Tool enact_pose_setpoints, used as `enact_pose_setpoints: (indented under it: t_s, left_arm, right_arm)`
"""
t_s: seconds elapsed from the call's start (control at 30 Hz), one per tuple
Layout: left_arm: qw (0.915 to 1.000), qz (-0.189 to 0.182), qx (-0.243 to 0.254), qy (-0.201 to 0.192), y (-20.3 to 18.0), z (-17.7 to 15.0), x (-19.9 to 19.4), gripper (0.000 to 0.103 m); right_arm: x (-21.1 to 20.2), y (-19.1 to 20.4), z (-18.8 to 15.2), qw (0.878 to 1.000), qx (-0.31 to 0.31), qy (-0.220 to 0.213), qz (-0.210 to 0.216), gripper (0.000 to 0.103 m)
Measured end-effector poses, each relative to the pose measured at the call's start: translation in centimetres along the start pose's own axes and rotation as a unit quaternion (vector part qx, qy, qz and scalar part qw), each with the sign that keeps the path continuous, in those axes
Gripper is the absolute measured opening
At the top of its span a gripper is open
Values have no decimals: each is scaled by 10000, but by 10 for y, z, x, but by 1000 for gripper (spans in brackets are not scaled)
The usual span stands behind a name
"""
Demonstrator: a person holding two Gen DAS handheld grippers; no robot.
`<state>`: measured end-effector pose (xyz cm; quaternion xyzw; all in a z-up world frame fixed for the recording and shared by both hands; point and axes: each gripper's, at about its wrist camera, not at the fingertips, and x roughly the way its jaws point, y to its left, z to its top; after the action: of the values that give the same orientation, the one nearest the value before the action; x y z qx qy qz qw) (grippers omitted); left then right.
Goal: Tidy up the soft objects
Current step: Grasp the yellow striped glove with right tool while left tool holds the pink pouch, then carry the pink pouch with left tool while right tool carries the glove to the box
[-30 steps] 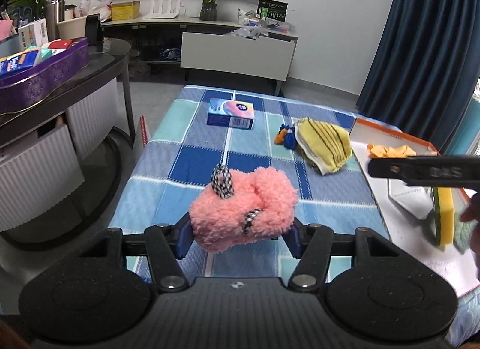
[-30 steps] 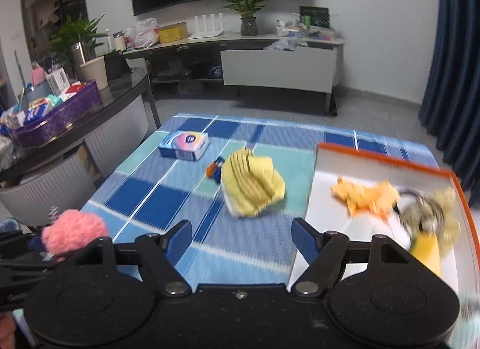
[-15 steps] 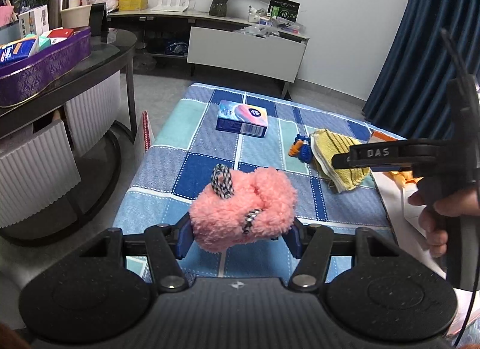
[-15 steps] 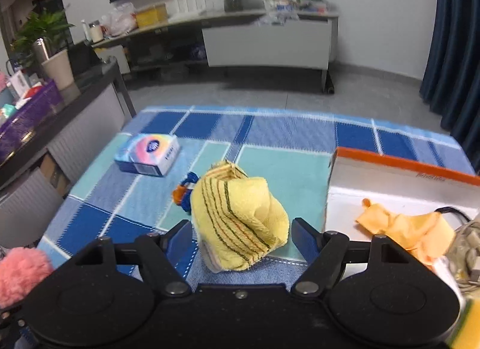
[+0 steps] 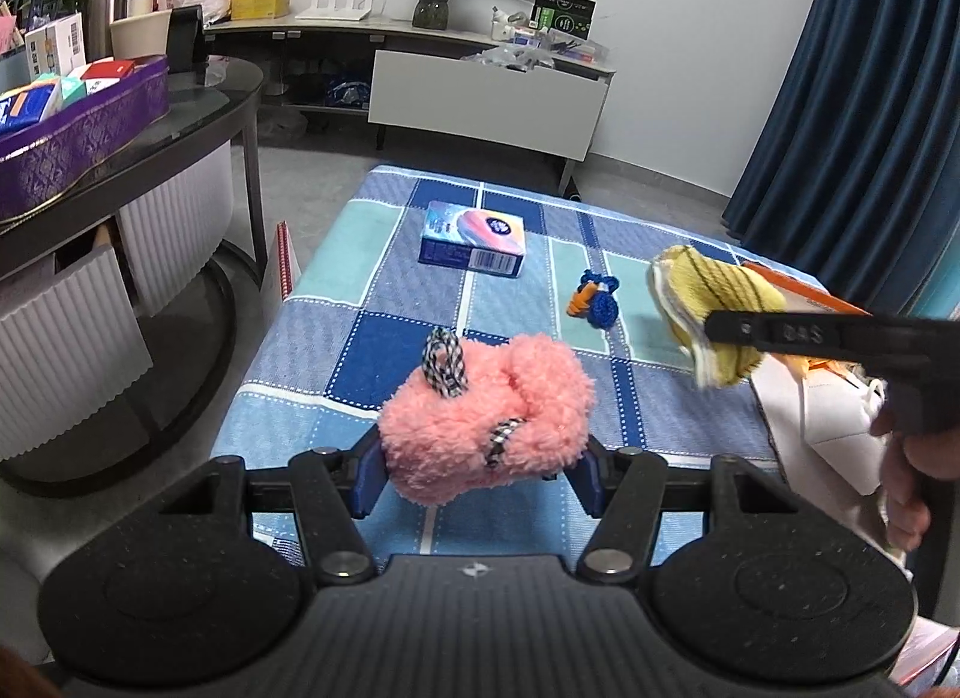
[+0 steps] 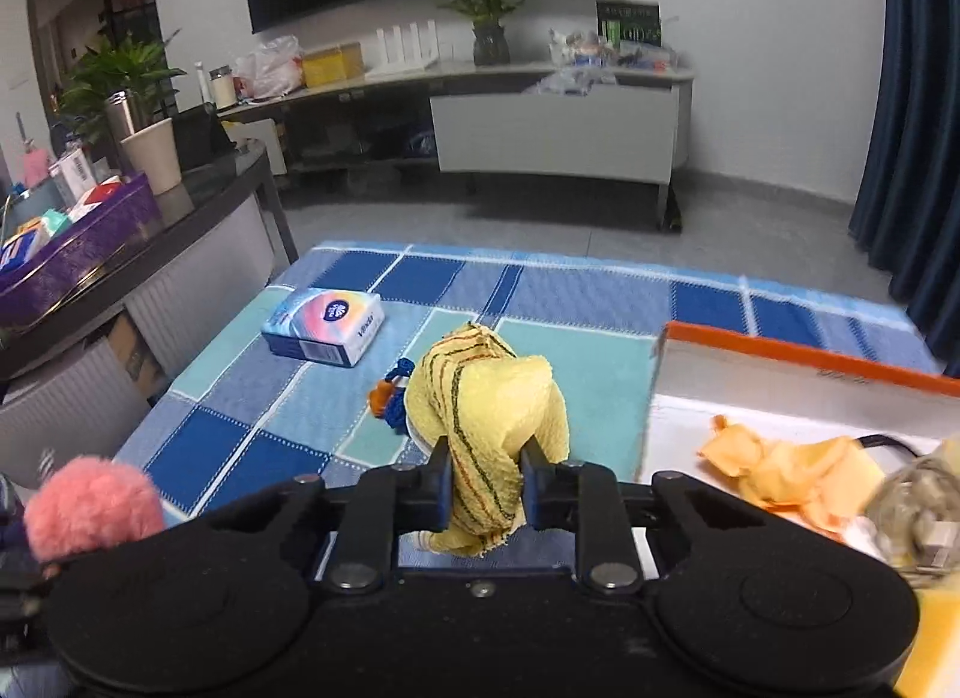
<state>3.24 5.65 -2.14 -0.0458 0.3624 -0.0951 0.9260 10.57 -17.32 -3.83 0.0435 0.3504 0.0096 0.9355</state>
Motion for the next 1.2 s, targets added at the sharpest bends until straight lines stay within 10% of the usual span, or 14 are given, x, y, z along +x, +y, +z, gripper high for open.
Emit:
enact_pose_setpoints:
  t_s: [1.2]
  left_arm:
    - [9995, -5, 209, -235, -53, -17, -69, 60]
  right_arm:
    - [-166, 23, -75, 9983, -113, -522, -230, 27]
